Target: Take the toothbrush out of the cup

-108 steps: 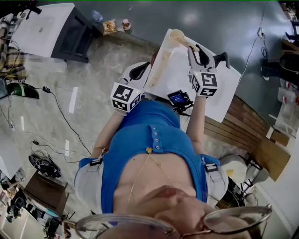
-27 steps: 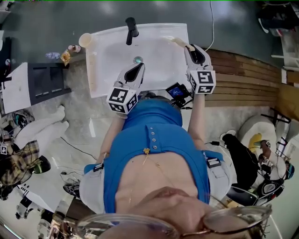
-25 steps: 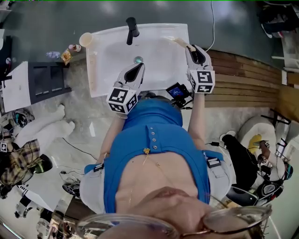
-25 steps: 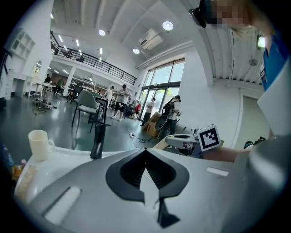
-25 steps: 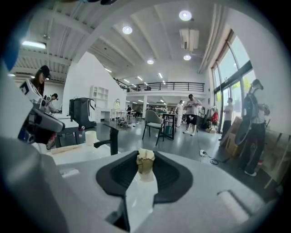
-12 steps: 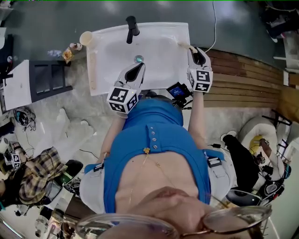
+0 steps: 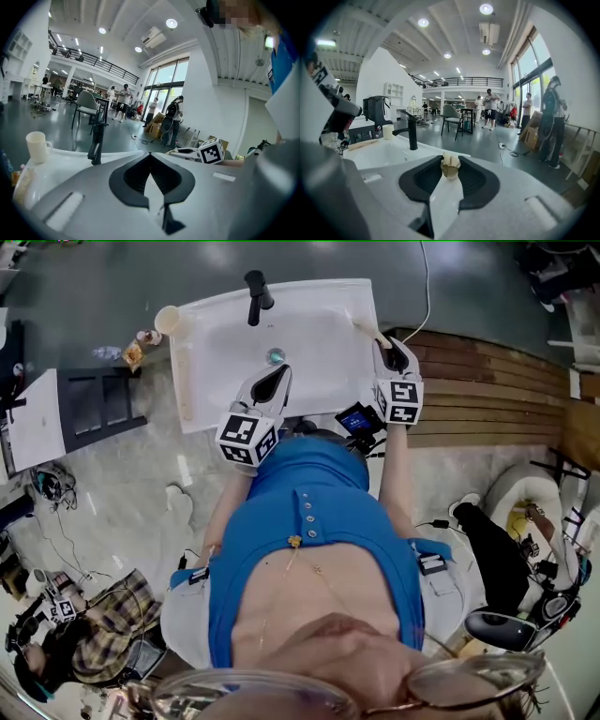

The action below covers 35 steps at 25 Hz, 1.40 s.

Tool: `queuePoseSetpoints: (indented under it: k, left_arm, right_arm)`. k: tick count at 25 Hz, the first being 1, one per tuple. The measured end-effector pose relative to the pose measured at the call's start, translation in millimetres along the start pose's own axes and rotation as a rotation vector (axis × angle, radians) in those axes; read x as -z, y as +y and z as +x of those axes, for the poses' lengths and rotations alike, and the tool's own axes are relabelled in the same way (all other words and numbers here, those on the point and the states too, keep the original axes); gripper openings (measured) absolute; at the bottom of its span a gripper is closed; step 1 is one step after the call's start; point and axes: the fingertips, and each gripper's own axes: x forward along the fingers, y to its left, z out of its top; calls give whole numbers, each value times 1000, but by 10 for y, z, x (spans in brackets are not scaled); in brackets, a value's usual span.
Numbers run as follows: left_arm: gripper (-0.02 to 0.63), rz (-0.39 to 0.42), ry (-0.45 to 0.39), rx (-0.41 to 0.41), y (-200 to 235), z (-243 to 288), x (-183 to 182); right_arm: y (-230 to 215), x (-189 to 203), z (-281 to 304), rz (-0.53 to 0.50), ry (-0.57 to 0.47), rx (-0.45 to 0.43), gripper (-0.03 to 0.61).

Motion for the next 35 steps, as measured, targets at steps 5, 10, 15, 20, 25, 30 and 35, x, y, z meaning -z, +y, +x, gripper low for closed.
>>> queuePoseSetpoints:
  k: [5,10,15,20,25,30,35]
  left_arm:
    - [2,2,6,14,-53,-8,61]
    - [2,3,14,24,-85,-41,111]
    - [2,4,21,28,-168,-79,173]
    - [2,4,32,33,-166,-79,228]
    - [2,0,41,32,-138,-80,282]
    - [2,-6,46,26,-132,-94,304]
    - [2,-10,53,24,-164,-107,333]
  right_arm:
    - [26,152,-61,6,33,-1,100]
    - [78,296,-125,17,68,-4,100]
    - [104,465,-216,26,115,-18,100]
    - [146,644,-212,46,173,-29,100]
    - [221,846,-180,46,238,-48,100]
    - [242,951,-171,41,275,-60,101]
    - [270,1043,-173,41,308,-78,101]
